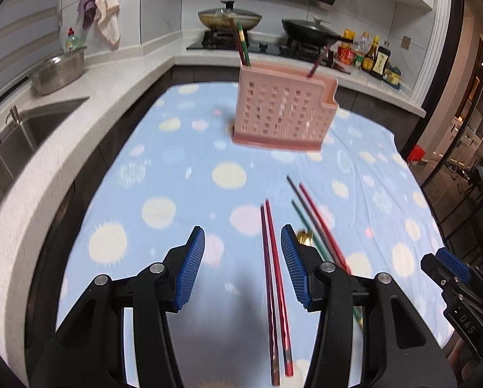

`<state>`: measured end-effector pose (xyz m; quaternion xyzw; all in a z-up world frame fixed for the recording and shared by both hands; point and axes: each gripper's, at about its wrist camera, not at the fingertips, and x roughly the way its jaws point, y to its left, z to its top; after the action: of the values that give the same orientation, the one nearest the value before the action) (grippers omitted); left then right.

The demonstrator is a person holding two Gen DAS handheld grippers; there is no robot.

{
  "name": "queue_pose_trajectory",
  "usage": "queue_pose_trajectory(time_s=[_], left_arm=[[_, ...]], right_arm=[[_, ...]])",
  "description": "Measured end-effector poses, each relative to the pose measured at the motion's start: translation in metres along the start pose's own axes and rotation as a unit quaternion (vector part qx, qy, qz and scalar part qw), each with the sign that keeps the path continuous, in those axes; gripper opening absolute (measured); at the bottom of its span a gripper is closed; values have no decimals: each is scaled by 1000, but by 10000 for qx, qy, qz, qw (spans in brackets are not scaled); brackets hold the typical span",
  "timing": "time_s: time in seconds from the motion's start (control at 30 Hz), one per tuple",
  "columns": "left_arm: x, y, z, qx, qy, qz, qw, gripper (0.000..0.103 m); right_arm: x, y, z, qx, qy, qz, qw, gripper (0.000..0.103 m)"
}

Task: Organize utensils
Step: 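Grasp a dark red chopstick with the left tool while the right tool grasps a red chopstick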

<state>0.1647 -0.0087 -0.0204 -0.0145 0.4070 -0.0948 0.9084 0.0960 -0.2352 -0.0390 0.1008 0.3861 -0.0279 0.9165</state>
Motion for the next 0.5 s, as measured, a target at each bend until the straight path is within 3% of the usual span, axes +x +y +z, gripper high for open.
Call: queue_pose_trajectory(time_s=[0.23, 0.5], left_arm=[[9, 1, -58, 172, 431, -99, 9989, 47], [15, -7, -100, 367, 824, -279, 9955, 46]], right_arm=[[8, -1, -42, -36, 387, -24, 9992, 41], [10, -7, -62, 49, 571, -84, 9983, 41]])
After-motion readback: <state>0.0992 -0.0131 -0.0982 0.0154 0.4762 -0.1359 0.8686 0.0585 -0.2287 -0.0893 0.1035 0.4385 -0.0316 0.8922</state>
